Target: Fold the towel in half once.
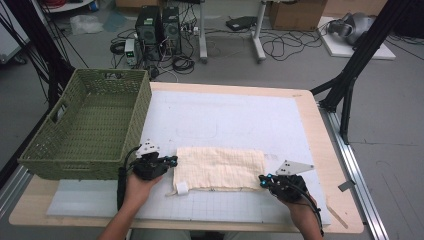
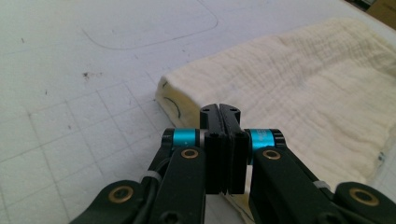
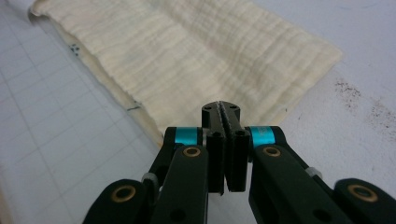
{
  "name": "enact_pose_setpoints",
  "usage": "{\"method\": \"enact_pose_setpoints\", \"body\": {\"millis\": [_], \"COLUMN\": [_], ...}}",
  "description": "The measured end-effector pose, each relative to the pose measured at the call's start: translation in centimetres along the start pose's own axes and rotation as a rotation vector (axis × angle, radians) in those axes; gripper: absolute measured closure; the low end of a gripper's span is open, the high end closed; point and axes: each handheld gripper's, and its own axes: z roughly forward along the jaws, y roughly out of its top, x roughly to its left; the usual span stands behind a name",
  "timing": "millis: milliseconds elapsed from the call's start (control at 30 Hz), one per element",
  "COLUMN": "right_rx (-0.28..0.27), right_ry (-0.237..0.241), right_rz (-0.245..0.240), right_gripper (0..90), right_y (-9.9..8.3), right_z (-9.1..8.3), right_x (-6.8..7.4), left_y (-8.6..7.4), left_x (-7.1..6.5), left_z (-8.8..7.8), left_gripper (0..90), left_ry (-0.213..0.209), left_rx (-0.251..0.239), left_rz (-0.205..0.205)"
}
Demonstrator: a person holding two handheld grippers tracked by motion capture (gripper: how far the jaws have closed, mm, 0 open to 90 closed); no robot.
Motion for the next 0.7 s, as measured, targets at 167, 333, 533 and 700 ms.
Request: {"method": "enact_pose_setpoints", "body": {"millis": [167,333,533,700], "right_rx": [-0.002,0.089,0.032,-0.114], "right_ry": [0.003,-0.013,-0.042,-0.085], "right_rz": [0.001,0.012,0.037,0.073], "right_gripper": [89.4,89.3,71.3,61.9], "right_y": [0.0,-0.7,-0.2,1.2], "right_z": [-0.6,0.5,-0.5,-0.8], "right_x": [0.3,-0.1,-0.5,-1.8], "left_y": [-0.1,-0.5,0.0,1.5], "left_x": [0.3,0.3,0.5,0.9], "left_z": [-0.1,0.5,0.0,0.1], "left_gripper": [88.2,87.9,59.2,55.1], "left_ry": [-0.005,0.04,0.09,0.082], "left_rx": [0.019,0.089,0.03,-0.026], "left_rz": [-0.017,-0.018,-0.038,-0.006]}}
